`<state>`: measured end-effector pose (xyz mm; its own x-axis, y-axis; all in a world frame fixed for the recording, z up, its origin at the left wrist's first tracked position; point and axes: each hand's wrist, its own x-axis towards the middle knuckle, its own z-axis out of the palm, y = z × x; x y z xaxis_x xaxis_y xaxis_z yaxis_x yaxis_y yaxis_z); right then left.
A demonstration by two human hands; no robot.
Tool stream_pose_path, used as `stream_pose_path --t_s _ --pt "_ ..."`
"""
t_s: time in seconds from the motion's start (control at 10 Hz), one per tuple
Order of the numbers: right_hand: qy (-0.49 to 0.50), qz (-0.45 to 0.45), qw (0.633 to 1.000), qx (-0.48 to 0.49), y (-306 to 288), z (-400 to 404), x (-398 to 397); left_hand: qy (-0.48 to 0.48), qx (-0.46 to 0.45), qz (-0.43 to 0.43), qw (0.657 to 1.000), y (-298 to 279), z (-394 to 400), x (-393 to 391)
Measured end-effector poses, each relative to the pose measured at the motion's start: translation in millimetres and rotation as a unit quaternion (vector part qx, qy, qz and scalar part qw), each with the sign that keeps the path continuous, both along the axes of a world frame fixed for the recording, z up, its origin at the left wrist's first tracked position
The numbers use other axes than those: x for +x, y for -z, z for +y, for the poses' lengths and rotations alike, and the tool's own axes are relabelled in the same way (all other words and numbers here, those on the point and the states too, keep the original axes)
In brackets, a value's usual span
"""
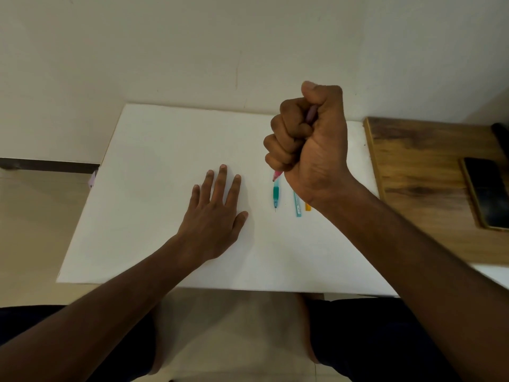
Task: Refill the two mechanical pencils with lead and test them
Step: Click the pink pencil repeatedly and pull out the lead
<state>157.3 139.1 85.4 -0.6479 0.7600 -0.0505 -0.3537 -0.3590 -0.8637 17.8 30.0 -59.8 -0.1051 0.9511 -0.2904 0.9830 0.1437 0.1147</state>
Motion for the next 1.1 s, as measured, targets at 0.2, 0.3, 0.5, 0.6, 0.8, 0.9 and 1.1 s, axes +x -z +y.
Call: stream_pose_path --t_s 0.2,0.3,0.5,0.6,0.8,0.9,1.1 --pt "0.011 -0.001 1.000 -0.010 0.7 1.0 1.2 0.003 -0.001 0.000 1.000 -2.6 -1.3 0.0" --pt "0.015 0.015 0.999 -0.028 -0.6 1.3 1.5 0.003 -0.003 -0.002 1.000 -4.2 -1.9 0.2" --pt "0.020 0.021 0.998 -0.047 -2.4 3.2 1.6 0.002 0.004 -0.003 1.000 -0.6 -1.6 -0.9" --pt "0.022 0.037 0.997 -0.059 -2.0 3.7 1.4 0.001 0.008 -0.002 1.000 2.5 -1.2 -2.1" --pt "0.014 0.041 0.996 -0.075 0.2 5.4 2.1 0.001 0.013 -0.003 1.000 5.2 -1.4 -2.9" --pt "0.009 0.041 0.997 -0.068 1.2 6.1 3.1 0.000 0.013 -0.004 1.000 4.8 -0.8 -2.5" --pt "-0.005 0.041 0.998 -0.051 0.3 6.6 2.5 0.002 0.013 -0.002 1.000 4.6 -1.2 -2.5"
